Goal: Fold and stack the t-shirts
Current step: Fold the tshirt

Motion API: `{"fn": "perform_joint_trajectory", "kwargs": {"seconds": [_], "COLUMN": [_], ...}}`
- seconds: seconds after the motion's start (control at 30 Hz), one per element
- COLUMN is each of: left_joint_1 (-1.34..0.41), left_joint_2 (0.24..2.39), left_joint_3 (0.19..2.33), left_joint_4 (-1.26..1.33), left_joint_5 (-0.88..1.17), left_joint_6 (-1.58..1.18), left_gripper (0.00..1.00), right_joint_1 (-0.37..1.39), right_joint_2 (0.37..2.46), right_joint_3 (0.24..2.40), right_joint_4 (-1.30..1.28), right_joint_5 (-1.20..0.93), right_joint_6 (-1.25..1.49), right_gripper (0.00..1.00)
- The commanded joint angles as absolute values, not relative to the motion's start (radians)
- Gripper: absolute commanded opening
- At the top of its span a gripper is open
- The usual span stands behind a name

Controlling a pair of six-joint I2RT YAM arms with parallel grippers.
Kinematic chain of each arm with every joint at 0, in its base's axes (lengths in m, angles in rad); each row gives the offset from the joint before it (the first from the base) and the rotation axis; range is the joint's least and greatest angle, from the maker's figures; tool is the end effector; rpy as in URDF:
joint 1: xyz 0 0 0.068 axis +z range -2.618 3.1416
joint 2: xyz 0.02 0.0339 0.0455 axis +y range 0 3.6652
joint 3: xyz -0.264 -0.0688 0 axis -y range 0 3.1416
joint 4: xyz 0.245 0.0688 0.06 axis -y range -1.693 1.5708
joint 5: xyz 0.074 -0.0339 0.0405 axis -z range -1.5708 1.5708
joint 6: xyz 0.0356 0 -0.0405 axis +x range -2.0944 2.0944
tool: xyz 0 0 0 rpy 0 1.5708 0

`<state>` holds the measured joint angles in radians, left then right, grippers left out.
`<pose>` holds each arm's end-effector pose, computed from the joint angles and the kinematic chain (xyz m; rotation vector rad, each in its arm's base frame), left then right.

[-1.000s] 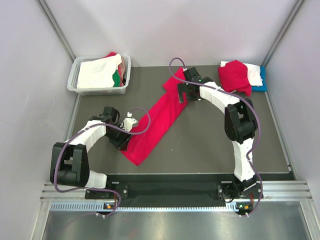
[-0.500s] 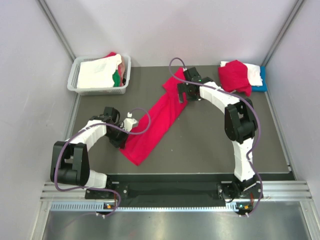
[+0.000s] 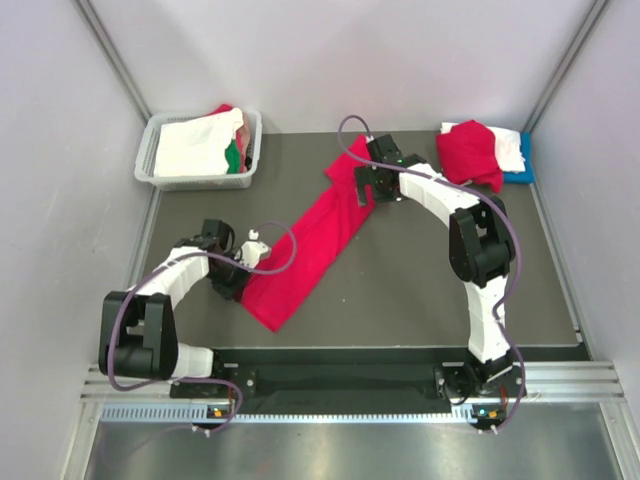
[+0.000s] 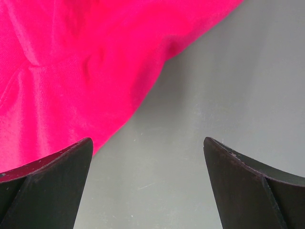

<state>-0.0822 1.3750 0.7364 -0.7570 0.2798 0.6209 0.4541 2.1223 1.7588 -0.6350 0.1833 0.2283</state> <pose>0.2184 -0.0279 0.1680 1.0258 2.6932 -0.3238 0.4231 0.1993 0.2157 -0.2182 2.5347 0.0301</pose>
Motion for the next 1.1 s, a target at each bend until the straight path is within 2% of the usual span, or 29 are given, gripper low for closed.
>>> {"fn": "perform_joint_trajectory", "kwargs": {"seconds": [0.0,0.17,0.2,0.3,0.33,0.4,0.47,0.87,0.97,1.07], "left_joint_1": [-0.064,-0.058,-0.058,-0.057,-0.055,-0.051,-0.038,-0.021,-0.106,-0.244], "left_joint_2": [1.315,1.331,1.339,1.348,1.348,1.341,1.336,1.397,1.42,1.453], "left_joint_3": [0.742,0.729,0.726,0.723,0.721,0.724,0.739,1.112,1.094,0.979], "left_joint_4": [-0.767,-0.772,-0.77,-0.772,-0.77,-0.77,-0.782,-0.874,-0.85,-0.77], "left_joint_5": [0.272,0.267,0.271,0.276,0.276,0.273,0.272,0.437,0.448,0.359], "left_joint_6": [0.646,0.658,0.658,0.658,0.66,0.663,0.67,0.623,0.586,0.542], "left_gripper": [0.0,0.0,0.04,0.33,0.51,0.67,0.75,0.77,0.77,0.75], "right_joint_1": [0.451,0.448,0.446,0.446,0.445,0.443,0.443,0.431,0.429,0.426], "right_joint_2": [2.111,2.106,2.106,2.105,2.106,2.105,2.105,2.14,2.161,2.21], "right_joint_3": [1.789,1.783,1.782,1.782,1.782,1.786,1.789,1.802,1.825,1.894], "right_joint_4": [-0.618,-0.614,-0.614,-0.612,-0.612,-0.614,-0.612,-0.604,-0.597,-0.615], "right_joint_5": [0.181,0.181,0.181,0.183,0.183,0.183,0.183,0.184,0.183,0.181], "right_joint_6": [0.229,0.23,0.23,0.23,0.232,0.235,0.236,0.258,0.27,0.273], "right_gripper": [1.0,1.0,1.0,1.0,1.0,1.0,1.0,0.99,1.0,1.0]}}
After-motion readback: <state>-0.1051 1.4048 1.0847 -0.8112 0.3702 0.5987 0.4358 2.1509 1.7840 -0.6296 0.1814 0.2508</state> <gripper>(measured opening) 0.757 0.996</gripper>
